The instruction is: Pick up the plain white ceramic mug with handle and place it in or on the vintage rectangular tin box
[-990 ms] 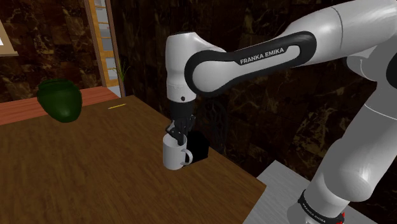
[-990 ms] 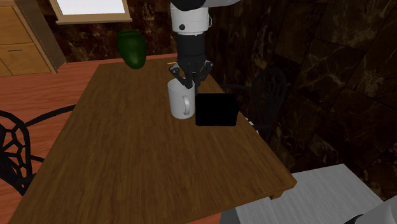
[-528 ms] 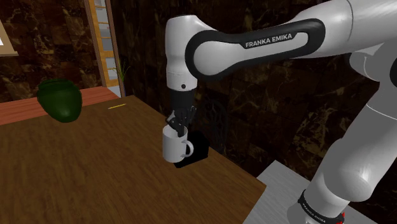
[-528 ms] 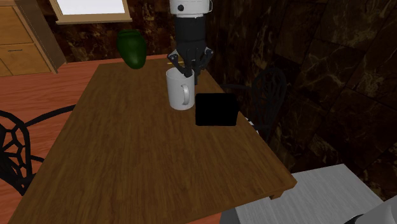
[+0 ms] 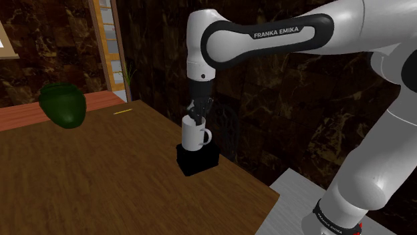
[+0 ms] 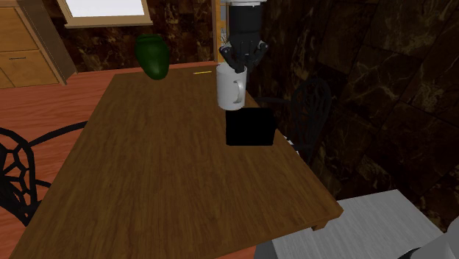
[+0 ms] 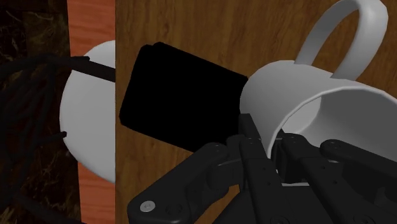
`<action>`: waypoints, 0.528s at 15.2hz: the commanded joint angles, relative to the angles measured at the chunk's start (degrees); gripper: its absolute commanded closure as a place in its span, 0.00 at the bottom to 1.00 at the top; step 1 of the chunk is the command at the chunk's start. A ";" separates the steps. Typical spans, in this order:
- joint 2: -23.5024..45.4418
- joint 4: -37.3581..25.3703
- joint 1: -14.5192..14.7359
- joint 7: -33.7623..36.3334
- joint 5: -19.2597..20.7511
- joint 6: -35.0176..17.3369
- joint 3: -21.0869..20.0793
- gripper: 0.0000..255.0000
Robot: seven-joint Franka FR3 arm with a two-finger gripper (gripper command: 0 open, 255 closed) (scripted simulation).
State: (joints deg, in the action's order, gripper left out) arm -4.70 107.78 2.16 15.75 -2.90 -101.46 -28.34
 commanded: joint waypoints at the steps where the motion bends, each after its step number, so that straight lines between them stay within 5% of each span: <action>1: -0.51 0.22 -1.37 -3.14 -0.01 0.33 1.68 1.00; 8: 0.83 -1.01 -4.74 -10.10 1.13 0.51 5.58 1.00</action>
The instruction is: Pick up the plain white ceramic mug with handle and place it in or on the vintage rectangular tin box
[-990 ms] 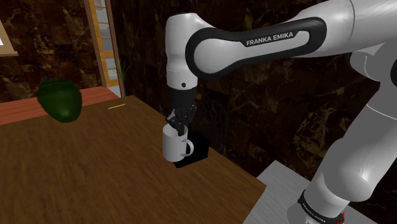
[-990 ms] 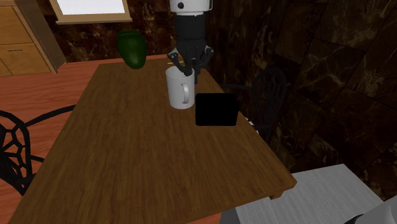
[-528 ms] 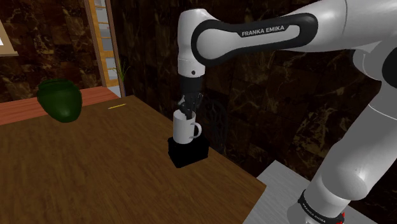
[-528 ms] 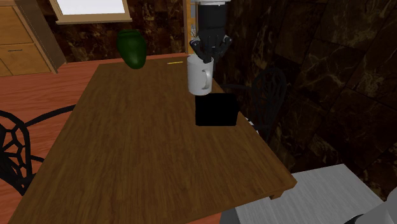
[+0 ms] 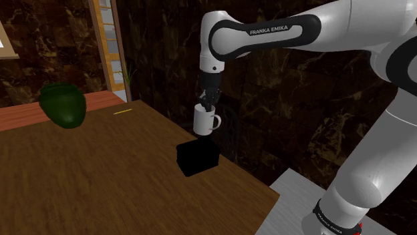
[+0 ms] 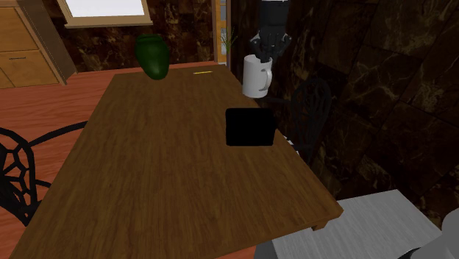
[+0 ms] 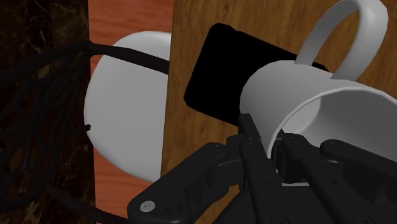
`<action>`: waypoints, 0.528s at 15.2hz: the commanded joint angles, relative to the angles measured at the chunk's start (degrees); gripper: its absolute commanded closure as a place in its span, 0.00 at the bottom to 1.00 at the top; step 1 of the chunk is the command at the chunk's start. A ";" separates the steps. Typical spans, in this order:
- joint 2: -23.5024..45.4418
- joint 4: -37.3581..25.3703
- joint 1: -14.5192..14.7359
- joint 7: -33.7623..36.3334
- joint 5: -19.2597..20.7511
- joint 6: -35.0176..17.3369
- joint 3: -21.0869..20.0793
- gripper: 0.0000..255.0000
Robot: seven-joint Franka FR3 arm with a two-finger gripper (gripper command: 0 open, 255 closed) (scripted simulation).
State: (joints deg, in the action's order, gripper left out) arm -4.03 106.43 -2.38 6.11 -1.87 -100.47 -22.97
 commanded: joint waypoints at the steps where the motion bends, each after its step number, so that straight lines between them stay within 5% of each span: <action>1: 0.18 1.08 -0.18 -0.46 0.10 -1.24 0.20 1.00; 8: 0.74 5.89 -0.10 -0.34 0.26 -6.58 0.07 1.00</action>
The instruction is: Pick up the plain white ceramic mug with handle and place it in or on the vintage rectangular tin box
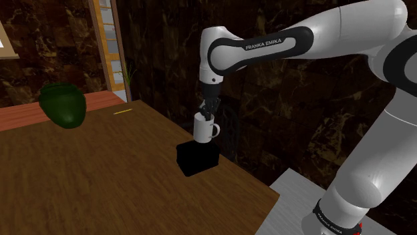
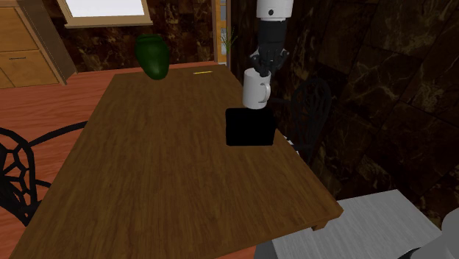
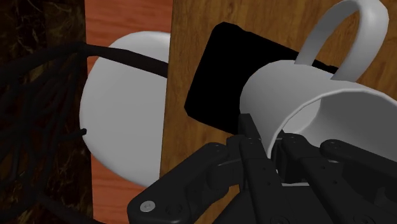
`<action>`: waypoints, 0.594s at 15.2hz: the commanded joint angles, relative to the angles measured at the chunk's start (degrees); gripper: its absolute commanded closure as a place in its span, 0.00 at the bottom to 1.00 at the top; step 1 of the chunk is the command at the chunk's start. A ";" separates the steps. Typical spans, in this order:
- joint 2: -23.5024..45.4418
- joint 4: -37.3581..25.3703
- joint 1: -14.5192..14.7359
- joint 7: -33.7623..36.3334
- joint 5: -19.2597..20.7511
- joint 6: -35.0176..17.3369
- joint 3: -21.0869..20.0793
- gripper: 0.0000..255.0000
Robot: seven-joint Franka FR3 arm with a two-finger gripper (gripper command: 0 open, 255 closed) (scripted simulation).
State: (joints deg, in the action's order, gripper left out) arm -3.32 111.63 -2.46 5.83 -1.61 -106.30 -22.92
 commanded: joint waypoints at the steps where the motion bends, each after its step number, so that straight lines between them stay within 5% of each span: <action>1: 0.16 1.33 -0.01 -0.02 0.05 -1.51 0.00 1.00; 9: 1.47 5.48 0.09 0.34 0.53 -6.87 -0.17 1.00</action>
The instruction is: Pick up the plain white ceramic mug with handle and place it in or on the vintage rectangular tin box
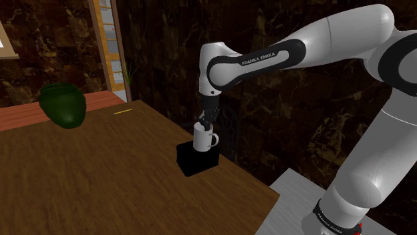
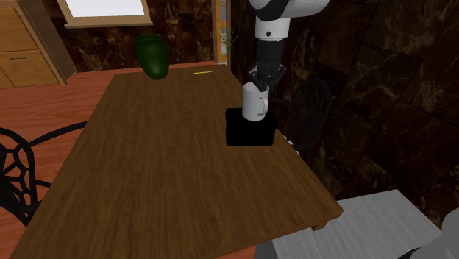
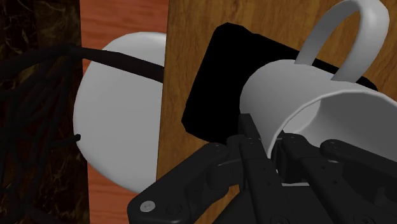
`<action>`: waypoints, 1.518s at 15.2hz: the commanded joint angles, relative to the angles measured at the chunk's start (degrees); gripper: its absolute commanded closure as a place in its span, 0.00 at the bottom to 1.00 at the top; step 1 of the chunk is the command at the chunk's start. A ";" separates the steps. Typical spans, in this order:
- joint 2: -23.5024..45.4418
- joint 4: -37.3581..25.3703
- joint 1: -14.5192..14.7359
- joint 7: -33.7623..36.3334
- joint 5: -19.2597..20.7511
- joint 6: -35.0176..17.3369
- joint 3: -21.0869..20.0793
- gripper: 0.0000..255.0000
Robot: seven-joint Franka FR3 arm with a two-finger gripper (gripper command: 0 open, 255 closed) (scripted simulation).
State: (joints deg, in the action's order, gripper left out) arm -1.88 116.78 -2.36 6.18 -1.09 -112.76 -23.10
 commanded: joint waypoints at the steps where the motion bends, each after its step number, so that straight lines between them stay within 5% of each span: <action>1: 0.04 0.32 -0.01 -0.01 0.02 -0.41 0.01 1.00; 7: 0.04 0.32 -0.01 -0.01 0.02 -0.41 0.01 1.00; 8: 0.04 0.32 -0.01 -0.01 0.02 -0.41 0.01 0.00; 13: 0.04 0.32 -0.01 -0.01 0.02 -0.41 0.01 0.00; 17: -1.19 -5.73 -0.14 -0.35 -0.41 6.79 0.19 0.00; 23: -1.19 -5.73 -0.14 -0.35 -0.41 6.79 0.20 0.00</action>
State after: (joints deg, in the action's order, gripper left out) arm -3.08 111.07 -2.49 5.83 -1.51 -105.99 -22.91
